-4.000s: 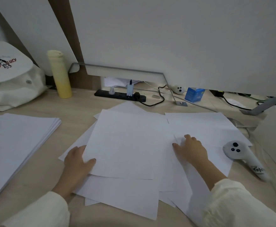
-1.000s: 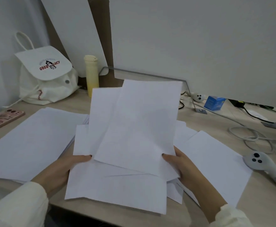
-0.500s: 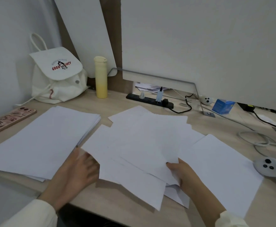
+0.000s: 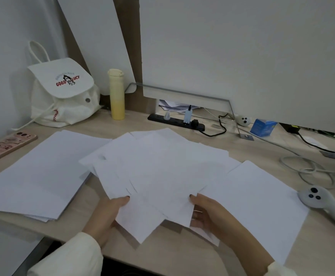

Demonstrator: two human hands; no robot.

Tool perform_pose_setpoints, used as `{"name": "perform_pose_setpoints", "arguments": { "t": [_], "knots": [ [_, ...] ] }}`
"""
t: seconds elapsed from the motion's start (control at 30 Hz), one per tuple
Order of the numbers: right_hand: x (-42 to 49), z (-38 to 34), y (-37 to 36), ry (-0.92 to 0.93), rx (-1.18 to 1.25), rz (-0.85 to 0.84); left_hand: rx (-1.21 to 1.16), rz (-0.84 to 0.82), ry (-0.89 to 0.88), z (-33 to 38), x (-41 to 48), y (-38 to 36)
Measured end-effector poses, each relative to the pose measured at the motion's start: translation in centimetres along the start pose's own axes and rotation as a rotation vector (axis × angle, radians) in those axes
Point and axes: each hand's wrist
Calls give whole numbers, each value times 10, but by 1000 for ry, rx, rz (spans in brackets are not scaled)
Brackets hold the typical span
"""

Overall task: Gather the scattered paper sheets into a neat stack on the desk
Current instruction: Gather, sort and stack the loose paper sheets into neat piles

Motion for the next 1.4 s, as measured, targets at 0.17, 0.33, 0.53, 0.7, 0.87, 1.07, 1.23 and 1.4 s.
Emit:
{"name": "perform_pose_setpoints", "arguments": {
  "t": [0.17,0.33,0.53,0.7,0.87,1.07,1.23,1.4],
  "knots": [
    [-4,-16,18,55,76,149,-3,-56,-178,37,-16,0],
    [-9,-29,39,103,-131,381,-30,-90,-315,71,-36,0],
    [-7,-29,37,-11,-58,319,-59,-41,-340,73,-34,7],
    [-1,-32,27,29,265,251,-40,-79,-255,46,-22,22],
    [6,-27,16,33,236,462,8,-125,-47,9,-15,27],
    [11,-16,2,-13,-253,255,54,-209,203,-17,-18,14],
    [15,-7,4,171,-221,230,64,-233,159,-11,-24,13],
    [9,-20,32,320,148,192,-36,-230,16,12,-26,27]
  ]
}}
Point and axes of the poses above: each hand's wrist, its own x-axis towards the middle knuckle, its own y-axis out of the back of the hand, z = x × y, and after that the axes turned 15 degrees about y, right-handed
